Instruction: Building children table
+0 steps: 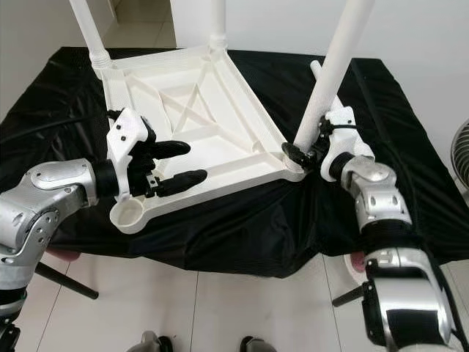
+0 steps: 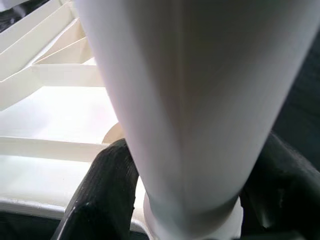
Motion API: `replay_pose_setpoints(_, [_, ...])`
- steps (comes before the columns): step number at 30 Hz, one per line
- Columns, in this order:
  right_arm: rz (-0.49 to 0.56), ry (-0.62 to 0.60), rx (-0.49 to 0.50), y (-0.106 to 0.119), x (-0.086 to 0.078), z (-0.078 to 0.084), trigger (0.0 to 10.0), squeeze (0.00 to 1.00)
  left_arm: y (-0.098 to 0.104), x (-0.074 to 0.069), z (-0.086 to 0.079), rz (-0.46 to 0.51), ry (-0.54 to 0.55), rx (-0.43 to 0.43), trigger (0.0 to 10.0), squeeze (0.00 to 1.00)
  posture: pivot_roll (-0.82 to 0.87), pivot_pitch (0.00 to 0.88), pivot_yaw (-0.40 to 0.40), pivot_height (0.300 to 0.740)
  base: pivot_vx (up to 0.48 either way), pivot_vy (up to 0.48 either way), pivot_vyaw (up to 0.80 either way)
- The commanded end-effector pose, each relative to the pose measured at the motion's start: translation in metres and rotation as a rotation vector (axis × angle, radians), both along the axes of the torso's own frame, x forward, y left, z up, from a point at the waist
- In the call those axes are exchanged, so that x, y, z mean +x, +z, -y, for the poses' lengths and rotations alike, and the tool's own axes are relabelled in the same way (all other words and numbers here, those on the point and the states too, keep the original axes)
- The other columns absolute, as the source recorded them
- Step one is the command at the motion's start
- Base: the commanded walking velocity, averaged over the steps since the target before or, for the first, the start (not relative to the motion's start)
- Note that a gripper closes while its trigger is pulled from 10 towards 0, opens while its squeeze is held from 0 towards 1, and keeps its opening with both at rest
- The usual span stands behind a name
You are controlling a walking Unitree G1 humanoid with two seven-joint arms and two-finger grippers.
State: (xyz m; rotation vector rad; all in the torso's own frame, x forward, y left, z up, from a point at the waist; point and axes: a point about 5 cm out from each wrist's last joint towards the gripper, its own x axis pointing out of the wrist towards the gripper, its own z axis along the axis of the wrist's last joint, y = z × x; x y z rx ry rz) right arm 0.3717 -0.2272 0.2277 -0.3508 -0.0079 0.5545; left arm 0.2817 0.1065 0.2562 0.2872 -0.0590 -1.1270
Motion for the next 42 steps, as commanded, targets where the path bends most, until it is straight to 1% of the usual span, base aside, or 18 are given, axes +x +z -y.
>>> replay_pose_setpoints(1, [-0.035, 0.044, -0.021, -0.004, 0.0, 0.0, 10.0, 0.0, 0.002, -0.002, 0.0, 0.006, -0.024, 0.01, 10.0, 0.0, 0.0, 0.158, 0.05, 0.74, 0.0, 0.0, 0.0])
replay_pose_setpoints(7, [-0.064, 0.056, -0.021, -0.006, 0.002, 0.005, 10.0, 0.0, 0.002, -0.002, 0.0, 0.004, -0.023, 0.012, 10.0, 0.0, 0.0, 0.16, 0.054, 0.74, 0.0, 0.0, 0.0])
replay_pose_setpoints(8, [-0.07, 0.056, -0.021, -0.008, 0.002, 0.006, 4.3, 0.0, 0.002, -0.002, 0.0, 0.004, -0.023, 0.012, 10.0, 0.0, 0.0, 0.16, 0.054, 0.74, 0.0, 0.0, 0.0])
replay_pose_setpoints(9, [-0.07, 0.056, -0.021, -0.008, 0.002, 0.006, 4.3, 0.0, 0.002, -0.002, 0.0, 0.004, -0.023, 0.012, 10.0, 0.0, 0.0, 0.16, 0.054, 0.74, 0.0, 0.0, 0.0])
replay_pose_setpoints(10, [-0.075, 0.058, -0.002, -0.009, 0.003, 0.006, 1.1, 0.0, 0.002, -0.002, 0.0, 0.004, -0.023, 0.012, 10.0, 0.0, 0.0, 0.161, 0.056, 0.74, 0.0, 0.0, 0.0])
replay_pose_setpoints(11, [-0.075, 0.058, -0.002, -0.009, 0.003, 0.006, 1.1, 0.0, 0.002, -0.002, 0.0, 0.004, -0.023, 0.012, 10.0, 0.0, 0.0, 0.161, 0.056, 0.74, 0.0, 0.0, 0.0])
replay_pose_setpoints(12, [-0.081, 0.051, 0.01, -0.011, 0.003, 0.006, 0.0, 0.0, 0.002, -0.002, 0.0, 0.004, -0.023, 0.013, 10.0, 0.0, 0.0, 0.161, 0.056, 0.74, 0.0, 0.0, 0.0])
replay_pose_setpoints(18, [-0.091, 0.038, 0.021, -0.014, 0.005, 0.006, 0.0, 0.0, 0.002, -0.002, 0.0, 0.003, -0.024, 0.013, 10.0, 0.0, 0.0, 0.162, 0.058, 0.74, 0.0, 0.0, 0.0])
replay_pose_setpoints(21, [-0.12, -0.091, 0.033, -0.027, 0.009, 0.007, 0.0, 0.0, 0.002, -0.002, 0.0, 0.002, -0.024, 0.013, 10.0, 0.0, 0.0, 0.162, 0.057, 0.74, 0.0, 0.0, 0.0])
replay_pose_setpoints(22, [-0.12, -0.091, 0.033, -0.027, 0.009, 0.007, 0.0, 0.0, 0.002, -0.002, 0.0, 0.002, -0.024, 0.013, 10.0, 0.0, 0.0, 0.162, 0.057, 0.74, 0.0, 0.0, 0.0])
replay_pose_setpoints(24, [-0.161, -0.231, 0.058, -0.042, 0.01, 0.009, 0.0, 0.0, 0.002, -0.002, 0.0, 0.0, -0.024, 0.012, 10.0, 0.0, 0.0, 0.166, 0.055, 0.74, 0.0, 0.0, 0.0])
replay_pose_setpoints(26, [-0.168, -0.25, 0.058, -0.045, 0.01, 0.01, 0.0, 0.0, 0.001, -0.003, 0.0, -0.001, -0.024, 0.012, 10.0, 0.0, 0.0, 0.166, 0.055, 0.74, 0.0, 0.0, 0.0])
replay_pose_setpoints(27, [-0.197, -0.352, 0.092, -0.053, 0.01, 0.012, 0.0, 0.0, 0.001, -0.003, 0.0, -0.003, -0.025, 0.011, 10.0, 0.0, 0.0, 0.167, 0.056, 0.74, 0.0, 0.0, 0.0])
replay_pose_setpoints(28, [-0.197, -0.352, 0.092, -0.053, 0.01, 0.012, 0.0, 0.0, 0.001, -0.003, 0.0, -0.003, -0.025, 0.011, 10.0, 0.0, 0.0, 0.167, 0.056, 0.74, 0.0, 0.0, 0.0])
replay_pose_setpoints(30, [-0.214, -0.466, 0.124, -0.06, 0.01, 0.015, 0.0, 0.0, 0.001, -0.003, 0.0, -0.005, -0.025, 0.011, 10.0, 0.0, 0.0, 0.169, 0.056, 0.74, 0.0, 0.0, 0.0])
replay_pose_setpoints(34, [-0.224, -0.499, 0.143, -0.063, 0.009, 0.015, 0.0, 0.0, 0.001, -0.003, 0.0, -0.005, -0.025, 0.011, 10.0, 0.0, 0.0, 0.169, 0.056, 0.74, 0.0, 0.0, 0.0])
replay_pose_setpoints(37, [-0.247, -0.689, 0.247, -0.077, 0.006, 0.012, 0.0, 0.0, 0.0, -0.003, 0.0, -0.008, -0.031, 0.011, 10.0, 0.0, -0.01, 0.169, 0.058, 0.74, 0.0, 0.0, 0.0])
replay_pose_setpoints(42, [-0.248, -0.805, 0.291, -0.082, 0.005, 0.012, 0.0, 0.0, 0.0, -0.003, 0.0, -0.009, -0.032, 0.011, 10.0, 0.0, -0.01, 0.17, 0.059, 0.74, 0.0, 0.0, 0.0])
